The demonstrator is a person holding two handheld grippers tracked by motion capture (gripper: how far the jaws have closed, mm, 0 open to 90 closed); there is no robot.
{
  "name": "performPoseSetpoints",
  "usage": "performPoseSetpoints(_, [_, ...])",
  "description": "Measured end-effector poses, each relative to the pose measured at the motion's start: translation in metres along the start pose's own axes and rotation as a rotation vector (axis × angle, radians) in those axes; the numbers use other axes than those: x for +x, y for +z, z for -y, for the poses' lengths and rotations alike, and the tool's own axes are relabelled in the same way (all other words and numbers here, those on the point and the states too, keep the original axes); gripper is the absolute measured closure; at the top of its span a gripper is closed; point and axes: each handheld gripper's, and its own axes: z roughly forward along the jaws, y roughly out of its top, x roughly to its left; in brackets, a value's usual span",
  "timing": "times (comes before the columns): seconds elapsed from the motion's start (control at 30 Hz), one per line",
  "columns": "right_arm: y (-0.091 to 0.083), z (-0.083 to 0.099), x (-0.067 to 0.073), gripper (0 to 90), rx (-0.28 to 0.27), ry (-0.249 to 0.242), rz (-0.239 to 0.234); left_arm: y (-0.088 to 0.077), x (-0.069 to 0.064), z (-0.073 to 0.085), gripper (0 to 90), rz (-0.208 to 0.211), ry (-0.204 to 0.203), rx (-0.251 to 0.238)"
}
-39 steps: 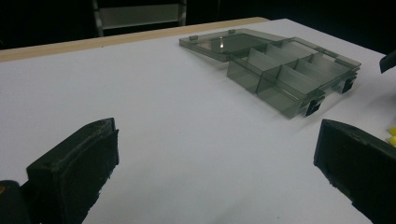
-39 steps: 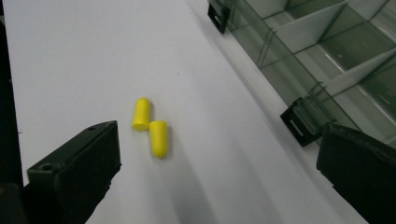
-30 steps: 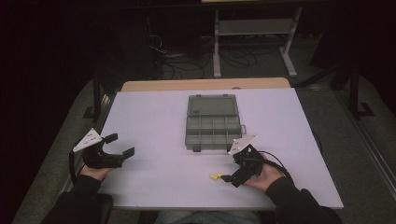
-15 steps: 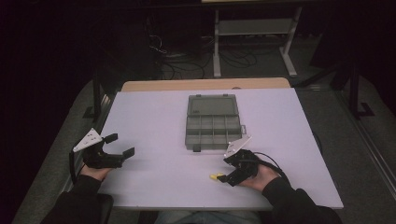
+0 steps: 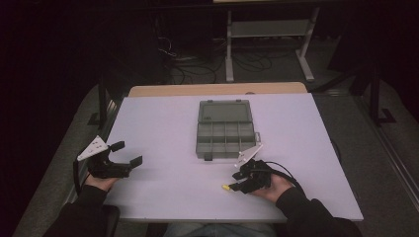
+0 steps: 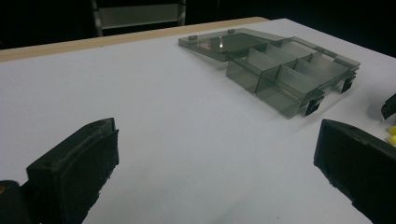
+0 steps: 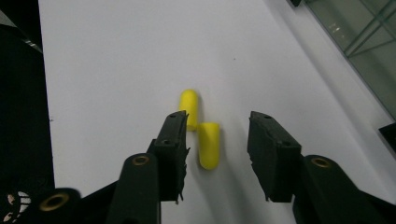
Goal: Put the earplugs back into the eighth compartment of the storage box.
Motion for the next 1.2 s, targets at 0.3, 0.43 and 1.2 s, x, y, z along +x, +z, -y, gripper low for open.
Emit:
performPoseSetpoints(0.3, [0.003, 0.000, -0.001, 72.3, 0.026, 0.003, -0.013, 0.000, 0.000, 0.000, 0.0, 0.001, 0.001, 0.001])
performPoseSetpoints(0.43, [0.002, 0.000, -0.002, 77.6, 0.032, 0.013, -0.026, 0.000, 0.000, 0.000, 0.0, 0.001, 0.001, 0.002])
performPoseSetpoints(1.2, [-0.017, -0.002, -0.011, 79.2, -0.029, 0.042, -0.045, 0.000, 0.000, 0.000, 0.0, 0.003, 0.001, 0.005])
